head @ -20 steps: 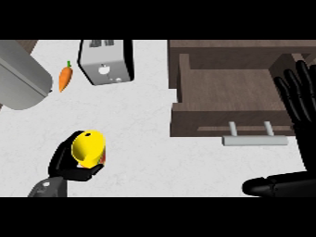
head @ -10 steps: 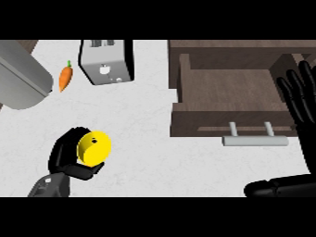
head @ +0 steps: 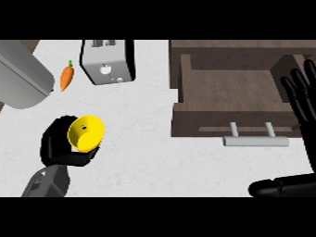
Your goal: Pick up the cup, place it into the drawer and close the drawer
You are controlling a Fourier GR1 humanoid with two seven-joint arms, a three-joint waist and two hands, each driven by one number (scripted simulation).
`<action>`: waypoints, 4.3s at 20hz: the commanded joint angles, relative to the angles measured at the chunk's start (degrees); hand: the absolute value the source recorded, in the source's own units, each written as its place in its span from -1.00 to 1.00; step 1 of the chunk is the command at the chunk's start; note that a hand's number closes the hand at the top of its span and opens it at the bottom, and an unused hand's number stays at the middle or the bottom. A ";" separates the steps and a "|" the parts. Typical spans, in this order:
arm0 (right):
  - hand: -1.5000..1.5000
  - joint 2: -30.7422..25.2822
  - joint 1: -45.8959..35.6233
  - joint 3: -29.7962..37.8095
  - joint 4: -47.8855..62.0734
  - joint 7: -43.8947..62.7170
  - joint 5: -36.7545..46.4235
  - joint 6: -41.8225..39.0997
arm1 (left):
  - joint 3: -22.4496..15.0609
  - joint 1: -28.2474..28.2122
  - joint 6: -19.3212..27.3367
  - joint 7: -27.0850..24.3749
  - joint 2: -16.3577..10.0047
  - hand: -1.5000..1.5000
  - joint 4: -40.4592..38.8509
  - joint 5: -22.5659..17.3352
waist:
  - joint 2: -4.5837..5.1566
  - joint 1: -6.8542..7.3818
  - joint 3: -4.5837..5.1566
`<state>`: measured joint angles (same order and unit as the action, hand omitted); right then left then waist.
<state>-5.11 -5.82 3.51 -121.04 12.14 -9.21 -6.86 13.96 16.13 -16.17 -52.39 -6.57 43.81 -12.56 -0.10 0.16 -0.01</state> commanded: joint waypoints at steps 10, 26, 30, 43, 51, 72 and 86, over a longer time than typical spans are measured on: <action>-1.00 0.48 2.08 0.05 1.79 -3.05 0.69 -1.07 | -8.70 3.72 6.80 24.57 5.29 1.00 29.78 -2.42 | -0.01 -0.05 -0.04; -1.00 0.53 0.30 0.04 2.42 -1.98 1.57 -0.03 | -19.72 21.67 27.41 39.31 6.56 1.00 34.68 -1.20 | 0.11 -0.63 0.01; -1.00 0.58 -0.43 -0.01 5.17 -3.68 1.75 -0.68 | -12.62 31.16 24.26 43.99 4.69 1.00 29.15 -0.64 | 0.17 -0.58 0.00; -1.00 -0.08 1.46 0.97 4.42 -5.77 1.41 -2.11 | -20.27 45.18 34.36 42.27 6.56 1.00 10.75 -1.10 | 0.27 -1.36 -0.01; -1.00 -1.04 -0.76 1.12 3.09 -1.51 -0.03 -1.79 | -25.80 50.92 39.22 34.80 6.57 1.00 -3.20 -9.65 | 0.46 -2.40 0.00; -1.00 -1.33 -3.92 1.28 4.68 -1.81 -2.80 -3.28 | -43.61 61.00 42.76 35.12 6.57 1.00 -21.47 -19.67 | 1.30 -6.46 -0.10; -1.00 -0.33 -2.59 0.89 4.44 -3.07 -5.83 -4.85 | -47.11 57.34 43.80 29.49 6.57 -1.00 -15.28 -28.64 | 1.31 -6.70 -0.05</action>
<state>-5.31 -9.07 4.26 -115.26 7.92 -13.34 -11.26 -32.80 75.00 27.32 -20.81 -0.01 24.85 -37.62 1.45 -6.49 -0.08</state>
